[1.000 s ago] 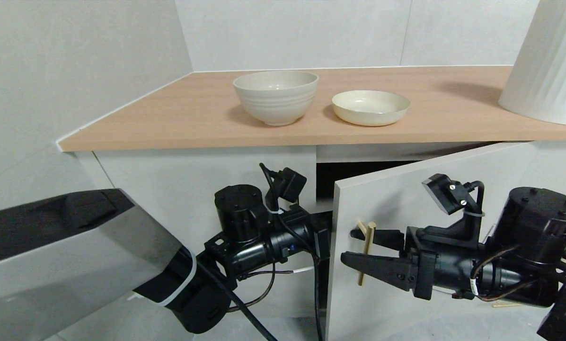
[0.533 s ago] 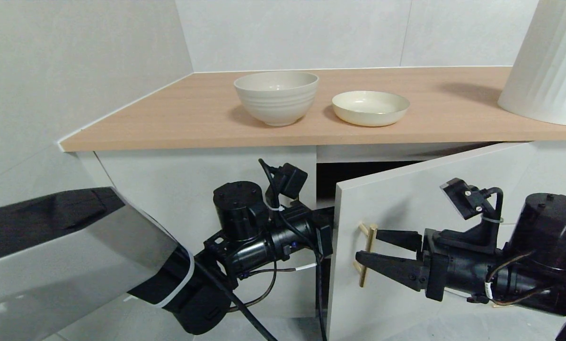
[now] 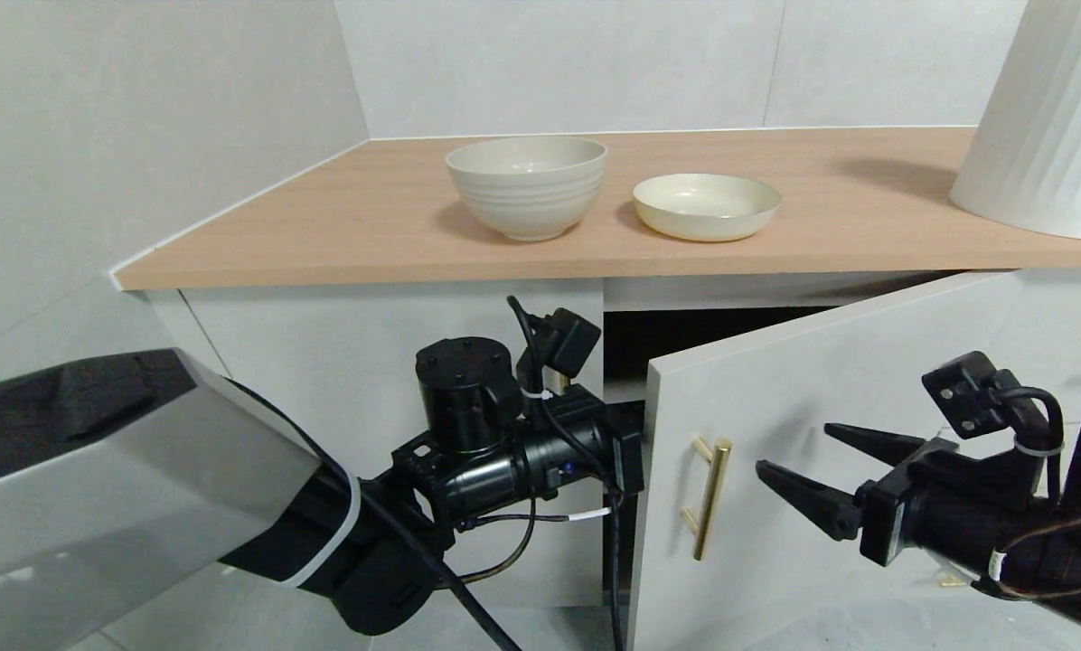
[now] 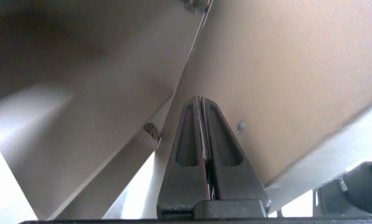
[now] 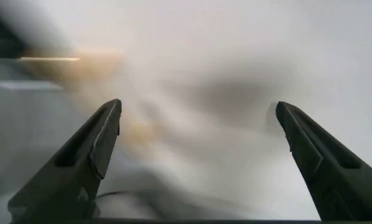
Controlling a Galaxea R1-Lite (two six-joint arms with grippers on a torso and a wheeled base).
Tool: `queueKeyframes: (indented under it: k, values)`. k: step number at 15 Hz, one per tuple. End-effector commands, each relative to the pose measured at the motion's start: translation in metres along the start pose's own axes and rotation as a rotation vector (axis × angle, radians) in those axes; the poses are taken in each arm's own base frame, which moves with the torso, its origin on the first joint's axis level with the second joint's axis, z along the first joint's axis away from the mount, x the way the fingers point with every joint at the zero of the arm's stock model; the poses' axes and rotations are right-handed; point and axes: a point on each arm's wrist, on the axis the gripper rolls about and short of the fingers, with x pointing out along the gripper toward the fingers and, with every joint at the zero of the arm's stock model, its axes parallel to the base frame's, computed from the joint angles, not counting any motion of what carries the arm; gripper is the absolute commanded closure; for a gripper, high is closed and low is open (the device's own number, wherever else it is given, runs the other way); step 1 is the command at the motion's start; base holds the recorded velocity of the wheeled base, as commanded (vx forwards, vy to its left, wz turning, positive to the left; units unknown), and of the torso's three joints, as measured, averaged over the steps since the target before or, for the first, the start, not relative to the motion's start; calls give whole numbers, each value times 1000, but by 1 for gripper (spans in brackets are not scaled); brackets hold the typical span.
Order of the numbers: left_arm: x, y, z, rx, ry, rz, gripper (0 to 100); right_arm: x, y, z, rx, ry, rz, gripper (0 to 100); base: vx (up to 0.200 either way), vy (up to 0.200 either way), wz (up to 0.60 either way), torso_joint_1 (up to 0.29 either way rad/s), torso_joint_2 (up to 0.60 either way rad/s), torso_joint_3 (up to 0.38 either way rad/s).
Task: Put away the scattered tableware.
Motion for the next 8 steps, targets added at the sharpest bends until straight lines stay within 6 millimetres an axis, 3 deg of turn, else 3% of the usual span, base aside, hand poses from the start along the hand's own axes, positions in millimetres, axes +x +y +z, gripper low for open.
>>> queueKeyframes:
  k: [1, 5, 8]
  values:
    - [-2, -4, 6, 6, -15, -4, 100, -14, 11, 19, -52, -36, -43, 0, 0, 0, 0, 0, 0, 0]
    - [-1, -9, 6, 0, -1, -7, 100, -58, 31, 27, 11, 95, 64, 0, 0, 0, 0, 0, 0, 0]
    - [0, -13, 2, -4, 14, -18, 100, -70, 32, 31, 45, 173, 140, 0, 0, 0, 0, 0, 0, 0]
